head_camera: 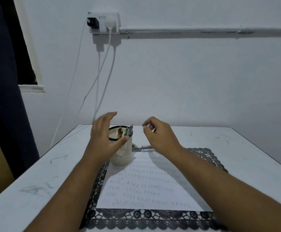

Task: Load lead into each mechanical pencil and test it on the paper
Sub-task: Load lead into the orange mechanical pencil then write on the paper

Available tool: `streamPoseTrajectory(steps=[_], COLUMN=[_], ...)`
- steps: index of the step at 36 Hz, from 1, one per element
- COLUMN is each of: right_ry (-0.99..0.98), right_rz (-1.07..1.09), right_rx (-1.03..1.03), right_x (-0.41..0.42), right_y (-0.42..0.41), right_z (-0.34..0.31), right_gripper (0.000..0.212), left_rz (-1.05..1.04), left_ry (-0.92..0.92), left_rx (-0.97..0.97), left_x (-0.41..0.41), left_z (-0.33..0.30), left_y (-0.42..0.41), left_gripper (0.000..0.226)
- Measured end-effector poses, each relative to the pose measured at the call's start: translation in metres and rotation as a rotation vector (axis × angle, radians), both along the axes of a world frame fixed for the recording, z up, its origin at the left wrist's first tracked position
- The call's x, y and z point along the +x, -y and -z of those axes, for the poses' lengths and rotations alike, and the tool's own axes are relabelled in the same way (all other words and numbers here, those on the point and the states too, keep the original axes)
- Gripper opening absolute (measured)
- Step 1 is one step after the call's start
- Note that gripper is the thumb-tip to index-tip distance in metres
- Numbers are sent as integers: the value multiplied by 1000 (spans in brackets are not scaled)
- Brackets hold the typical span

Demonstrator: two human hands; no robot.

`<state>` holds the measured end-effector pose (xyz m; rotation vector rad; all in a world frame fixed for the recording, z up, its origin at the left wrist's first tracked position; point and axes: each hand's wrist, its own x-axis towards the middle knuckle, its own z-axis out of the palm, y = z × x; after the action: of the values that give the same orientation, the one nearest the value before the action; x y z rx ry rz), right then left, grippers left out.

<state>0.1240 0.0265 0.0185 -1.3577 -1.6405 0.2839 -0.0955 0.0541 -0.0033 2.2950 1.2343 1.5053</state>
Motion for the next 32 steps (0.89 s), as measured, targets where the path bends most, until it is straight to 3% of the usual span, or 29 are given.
streamPoseTrajectory(steps=[3,5,8,11,16,21,24,27,32], right_ry=[128,240,356,417,564,535,420,327,432], right_rz=[28,20,35,68,11,-12,35,173,463], right_rx=[-103,-204,-275,-271,-362,-365,-382,-372,-507], right_x=[20,31,42,48,55,57,62,79,130], right_y=[18,28,41,49,58,59,55,51,56], right_z=[14,22,34,48,63,67,64,52,30], right_gripper=[13,19,28,31,31,27,24,16,18], left_rz=[-41,13,107,171,53,91,84,97,107], left_ry=[-34,-94,-259,-422,-690,-734,-735,-717,-709], left_rx=[353,459,358,181,15,-74,-107,-143,-177], left_x=[19,34,55,75,89,90,89,87,87], left_z=[-7,-7,5,28,60,66,64,64,63], left_y=[10,18,27,28,23,24,27,27,28], left_gripper=[33,12,35,41,44,42,42,40,39])
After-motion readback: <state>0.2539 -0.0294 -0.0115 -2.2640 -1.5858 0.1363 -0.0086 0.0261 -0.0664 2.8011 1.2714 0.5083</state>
